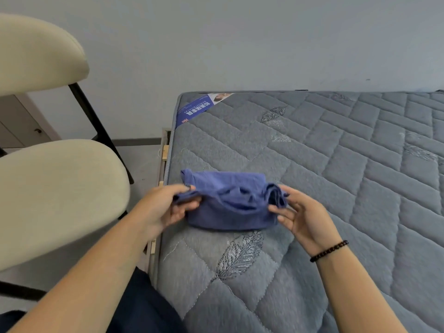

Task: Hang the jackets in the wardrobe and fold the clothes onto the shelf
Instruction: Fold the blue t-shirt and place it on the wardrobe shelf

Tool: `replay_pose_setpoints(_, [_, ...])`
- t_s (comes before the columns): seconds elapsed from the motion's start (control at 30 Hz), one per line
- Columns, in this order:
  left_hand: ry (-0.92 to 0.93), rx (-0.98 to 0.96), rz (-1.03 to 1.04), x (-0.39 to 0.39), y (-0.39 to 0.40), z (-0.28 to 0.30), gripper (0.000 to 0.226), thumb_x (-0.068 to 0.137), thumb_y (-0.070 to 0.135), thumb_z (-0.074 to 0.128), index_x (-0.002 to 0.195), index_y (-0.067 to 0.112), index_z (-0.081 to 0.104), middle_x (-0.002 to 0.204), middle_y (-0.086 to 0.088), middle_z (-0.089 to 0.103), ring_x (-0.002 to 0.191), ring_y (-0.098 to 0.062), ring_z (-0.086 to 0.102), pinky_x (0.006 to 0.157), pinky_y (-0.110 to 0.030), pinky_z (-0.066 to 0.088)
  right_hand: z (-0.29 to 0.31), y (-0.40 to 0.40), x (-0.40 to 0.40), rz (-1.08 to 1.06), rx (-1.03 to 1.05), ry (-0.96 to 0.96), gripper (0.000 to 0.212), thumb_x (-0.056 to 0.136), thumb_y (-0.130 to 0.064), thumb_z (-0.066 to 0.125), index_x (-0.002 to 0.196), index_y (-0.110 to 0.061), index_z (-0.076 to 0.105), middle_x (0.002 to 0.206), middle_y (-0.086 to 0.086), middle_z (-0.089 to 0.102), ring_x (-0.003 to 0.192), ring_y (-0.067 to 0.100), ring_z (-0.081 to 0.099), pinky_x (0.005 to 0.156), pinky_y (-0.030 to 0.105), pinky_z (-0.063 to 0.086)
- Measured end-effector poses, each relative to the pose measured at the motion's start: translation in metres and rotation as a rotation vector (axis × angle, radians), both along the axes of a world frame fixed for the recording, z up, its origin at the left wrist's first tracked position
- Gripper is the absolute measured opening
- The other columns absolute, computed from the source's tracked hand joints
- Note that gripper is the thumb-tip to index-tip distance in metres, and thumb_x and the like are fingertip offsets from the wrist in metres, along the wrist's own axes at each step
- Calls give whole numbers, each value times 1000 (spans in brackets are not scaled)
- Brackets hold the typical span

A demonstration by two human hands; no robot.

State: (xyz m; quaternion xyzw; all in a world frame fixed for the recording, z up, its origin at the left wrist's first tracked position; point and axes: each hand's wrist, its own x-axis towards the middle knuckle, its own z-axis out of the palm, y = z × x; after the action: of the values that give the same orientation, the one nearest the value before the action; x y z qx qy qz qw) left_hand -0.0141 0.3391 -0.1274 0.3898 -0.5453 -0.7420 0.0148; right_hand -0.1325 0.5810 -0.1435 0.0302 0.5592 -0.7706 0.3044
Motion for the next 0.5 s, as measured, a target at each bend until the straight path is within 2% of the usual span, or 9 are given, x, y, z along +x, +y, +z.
replay_pose_setpoints(0.07, [71, 90, 25, -28, -14, -4, 20, 98, 17, 48, 110, 11, 61, 83, -5, 75, 67, -9, 72, 46, -16, 50, -1, -18, -20, -45, -4, -11, 29, 92, -1, 40, 110, -8, 62, 92, 7, 70, 66, 18, 71, 49, 20, 54])
replay_pose_setpoints(0.13, [99, 16, 29, -53, -22, -21, 36, 100, 17, 44, 135, 14, 45, 107, -9, 72, 91, -16, 71, 64, -24, 55, -11, -36, -40, -86, 53, 46, 34, 91, 3, 43, 121, -9, 55, 104, 10, 65, 75, 23, 70, 55, 24, 56])
replay_pose_setpoints(0.2, [61, -264, 14, -65, -20, -43, 60, 97, 12, 49, 150, 21, 23, 131, -7, 59, 114, -19, 60, 87, -32, 50, -30, -49, -53, -125, 197, 186, 51, 90, 10, 47, 135, -13, 42, 117, 10, 59, 83, 21, 64, 64, 24, 55])
replay_pose_setpoints(0.23, [55, -414, 17, -63, -15, -53, 66, 95, 9, 51, 152, 21, 19, 138, -6, 52, 121, -18, 53, 97, -32, 45, -41, -53, -56, -135, 305, 279, 57, 89, 11, 49, 140, -13, 36, 122, 9, 56, 88, 19, 60, 69, 20, 53])
replay_pose_setpoints(0.3, [54, -671, 42, -49, 1, -77, 63, 91, 8, 55, 148, 16, 29, 141, -6, 46, 127, -18, 46, 106, -33, 37, -63, -55, -52, -155, 542, 437, 60, 88, 4, 57, 142, -11, 34, 124, 3, 50, 103, 15, 52, 81, 17, 47])
replay_pose_setpoints(0.33, [38, -765, 77, -39, 9, -90, 57, 90, 9, 57, 143, 12, 37, 138, -8, 47, 126, -20, 45, 107, -36, 36, -74, -54, -47, -186, 631, 467, 58, 87, 0, 60, 140, -9, 37, 123, 1, 48, 109, 15, 50, 88, 20, 44])
replay_pose_setpoints(0.4, [-13, -794, 177, -23, 24, -104, 41, 90, 15, 59, 129, 7, 48, 125, -8, 51, 117, -23, 49, 101, -39, 41, -92, -52, -38, -280, 720, 461, 49, 87, -8, 63, 132, -6, 46, 121, 3, 50, 109, 17, 52, 91, 25, 41])
replay_pose_setpoints(0.43, [-32, -776, 194, -21, 28, -107, 33, 91, 20, 58, 121, 8, 52, 117, -6, 53, 110, -23, 51, 94, -35, 43, -97, -52, -33, -315, 753, 460, 44, 87, -13, 64, 128, -7, 49, 119, 5, 52, 104, 16, 53, 89, 25, 41])
replay_pose_setpoints(0.5, [-38, -770, 152, -24, 28, -107, 17, 95, 28, 54, 103, 13, 54, 99, -1, 54, 88, -16, 53, 74, -17, 40, -101, -55, -24, -342, 801, 471, 35, 90, -22, 61, 122, -10, 52, 114, 5, 56, 98, 15, 54, 84, 24, 40])
